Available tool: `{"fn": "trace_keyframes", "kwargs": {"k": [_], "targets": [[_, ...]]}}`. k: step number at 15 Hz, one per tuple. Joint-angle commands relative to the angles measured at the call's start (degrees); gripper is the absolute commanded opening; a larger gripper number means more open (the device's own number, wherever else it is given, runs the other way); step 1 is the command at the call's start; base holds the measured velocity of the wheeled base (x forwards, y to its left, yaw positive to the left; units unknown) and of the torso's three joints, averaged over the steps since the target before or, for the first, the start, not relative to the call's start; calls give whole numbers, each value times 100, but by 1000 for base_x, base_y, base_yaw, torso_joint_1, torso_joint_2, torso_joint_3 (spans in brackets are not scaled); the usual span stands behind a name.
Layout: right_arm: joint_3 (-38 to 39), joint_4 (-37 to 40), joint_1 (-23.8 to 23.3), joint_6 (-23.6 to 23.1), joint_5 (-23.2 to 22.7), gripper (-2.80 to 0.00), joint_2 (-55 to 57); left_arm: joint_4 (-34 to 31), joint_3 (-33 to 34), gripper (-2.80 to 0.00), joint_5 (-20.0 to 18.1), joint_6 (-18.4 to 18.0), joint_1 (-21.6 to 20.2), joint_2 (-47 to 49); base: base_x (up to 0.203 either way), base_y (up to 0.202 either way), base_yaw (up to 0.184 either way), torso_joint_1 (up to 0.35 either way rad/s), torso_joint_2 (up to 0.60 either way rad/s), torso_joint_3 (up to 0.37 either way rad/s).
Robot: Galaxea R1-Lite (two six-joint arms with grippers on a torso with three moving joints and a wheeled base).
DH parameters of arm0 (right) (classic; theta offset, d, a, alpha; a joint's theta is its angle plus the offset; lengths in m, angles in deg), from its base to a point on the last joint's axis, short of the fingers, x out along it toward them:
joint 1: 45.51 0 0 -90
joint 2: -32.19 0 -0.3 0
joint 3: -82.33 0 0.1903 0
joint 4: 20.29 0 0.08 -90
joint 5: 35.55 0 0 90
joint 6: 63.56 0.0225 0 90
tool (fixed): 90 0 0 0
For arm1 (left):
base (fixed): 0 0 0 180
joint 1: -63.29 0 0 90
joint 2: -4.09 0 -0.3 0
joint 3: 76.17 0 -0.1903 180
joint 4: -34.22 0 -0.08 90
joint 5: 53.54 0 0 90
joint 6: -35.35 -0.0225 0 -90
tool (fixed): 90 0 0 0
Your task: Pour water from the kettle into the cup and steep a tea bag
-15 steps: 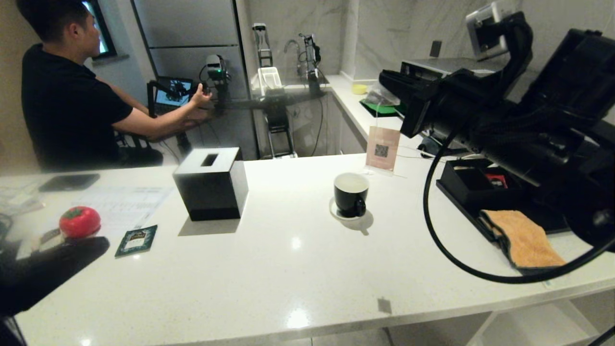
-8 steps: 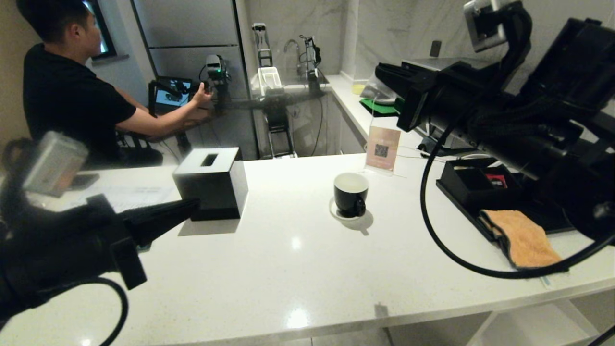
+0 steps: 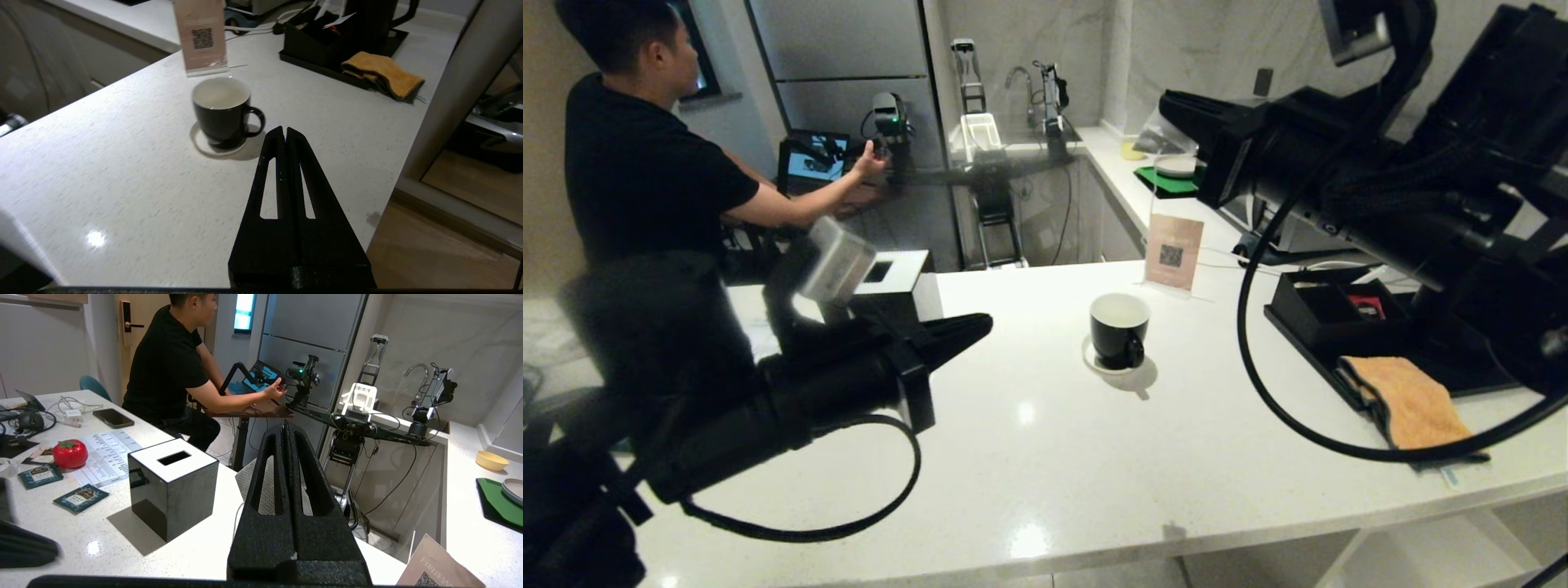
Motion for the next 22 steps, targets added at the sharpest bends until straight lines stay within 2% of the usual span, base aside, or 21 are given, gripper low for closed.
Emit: {"fn": "trace_keyframes", "kwargs": {"k": [1,11,15,16,18,20,22], "targets": [[-2,52,29,-8,-7,-280,-50,468,-29,-280,-9,1,254,664,0,0,0,0,0,0],[7,387,285,-17,-7,-280,-85,1995,-256,-280,-17,-60,656,1757,0,0,0,0,0,0],[7,460,375,-15,-7,-280,-85,2081,-272,-280,-21,-118,683,1869,0,0,0,0,0,0],[7,466,399,-8,-7,-280,-85,2082,-272,0,-26,-131,683,1878,0,0,0,0,0,0],[7,466,408,-8,-7,-280,-77,2165,-298,0,-26,-158,692,1926,0,0,0,0,0,0],[7,466,416,-12,-7,-280,-77,2565,-298,0,-42,-143,731,2127,0,0,0,0,0,0],[15,466,416,-8,-7,-280,-77,2862,-304,0,-43,-353,768,2316,0,0,0,0,0,0]]}}
